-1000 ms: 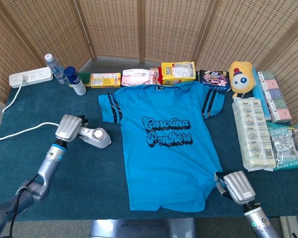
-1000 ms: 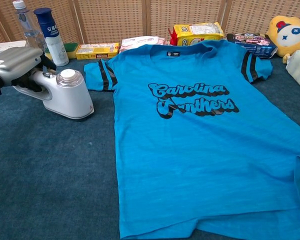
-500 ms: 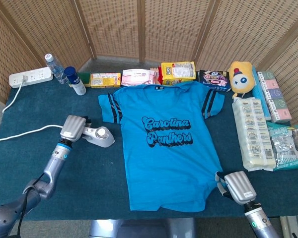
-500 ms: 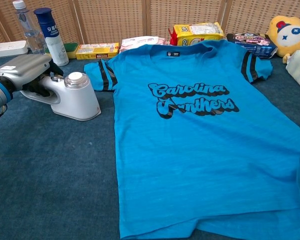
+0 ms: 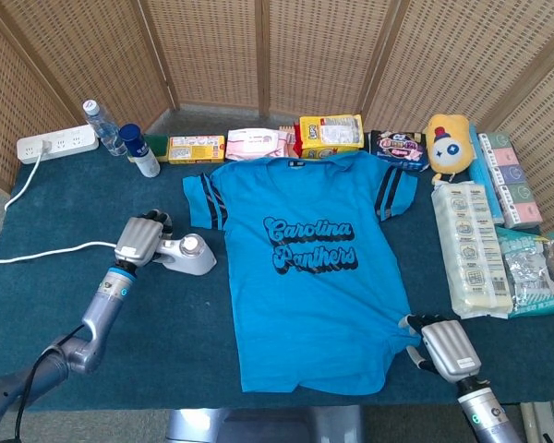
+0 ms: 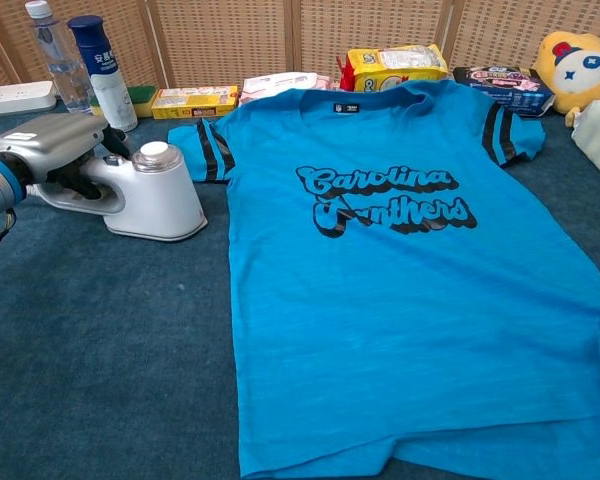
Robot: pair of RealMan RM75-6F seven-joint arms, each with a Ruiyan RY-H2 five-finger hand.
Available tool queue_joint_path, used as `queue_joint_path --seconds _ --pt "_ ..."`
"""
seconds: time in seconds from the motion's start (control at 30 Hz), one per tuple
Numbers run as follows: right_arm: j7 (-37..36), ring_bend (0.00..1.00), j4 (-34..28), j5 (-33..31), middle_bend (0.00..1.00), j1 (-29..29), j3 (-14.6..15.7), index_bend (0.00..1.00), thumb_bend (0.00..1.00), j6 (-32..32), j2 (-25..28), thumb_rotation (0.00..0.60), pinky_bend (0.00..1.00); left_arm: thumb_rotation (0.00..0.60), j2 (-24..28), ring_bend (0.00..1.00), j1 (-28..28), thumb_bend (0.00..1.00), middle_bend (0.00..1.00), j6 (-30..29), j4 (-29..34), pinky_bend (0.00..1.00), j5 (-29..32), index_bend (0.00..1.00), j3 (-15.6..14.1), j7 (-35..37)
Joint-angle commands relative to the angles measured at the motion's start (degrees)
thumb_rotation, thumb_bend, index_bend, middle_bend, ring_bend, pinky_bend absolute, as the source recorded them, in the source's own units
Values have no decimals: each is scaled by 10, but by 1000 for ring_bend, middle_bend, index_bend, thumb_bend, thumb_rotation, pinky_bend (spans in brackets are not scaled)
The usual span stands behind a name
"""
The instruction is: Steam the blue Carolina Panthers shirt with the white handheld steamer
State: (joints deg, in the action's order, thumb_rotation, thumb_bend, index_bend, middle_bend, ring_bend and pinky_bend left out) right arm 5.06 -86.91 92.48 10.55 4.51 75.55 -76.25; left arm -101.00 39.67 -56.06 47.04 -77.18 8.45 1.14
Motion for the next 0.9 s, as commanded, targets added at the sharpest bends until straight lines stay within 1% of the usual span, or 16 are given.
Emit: queue_joint_path --seconds 0.03,0.07,0.17,0.4,0.53,0.7,0.9 --pt "1 435 -2 -1 451 -1 -1 335 395 0 1 600 442 600 8 152 -2 213 235 2 14 313 10 143 6 -17" --pt "1 433 -3 -2 450 -1 -1 333 395 0 1 600 439 600 9 131 -2 208 210 2 16 299 12 118 8 -22" --pt "1 431 -4 -3 448 -2 -2 331 394 1 1 600 434 600 9 93 -1 196 164 2 19 276 18 83 12 -34" --pt "1 431 -9 -7 448 -4 -3 331 393 1 6 600 434 600 4 45 1 185 114 12 20 232 33 41 17 -63" --pt "-1 431 -9 -7 448 -5 -3 331 394 1 5 600 435 600 3 2 -1 173 65 11 21 167 37 0 17 -68" --pt "0 431 -9 -7 448 -4 -4 331 393 -1 3 600 433 600 3 0 -1 158 4 12 19 121 43 0 20 -79" --pt "1 435 -9 -9 449 -3 -5 331 394 -4 1 600 433 600 3 0 -1 152 0 16 21 117 50 0 22 -88"
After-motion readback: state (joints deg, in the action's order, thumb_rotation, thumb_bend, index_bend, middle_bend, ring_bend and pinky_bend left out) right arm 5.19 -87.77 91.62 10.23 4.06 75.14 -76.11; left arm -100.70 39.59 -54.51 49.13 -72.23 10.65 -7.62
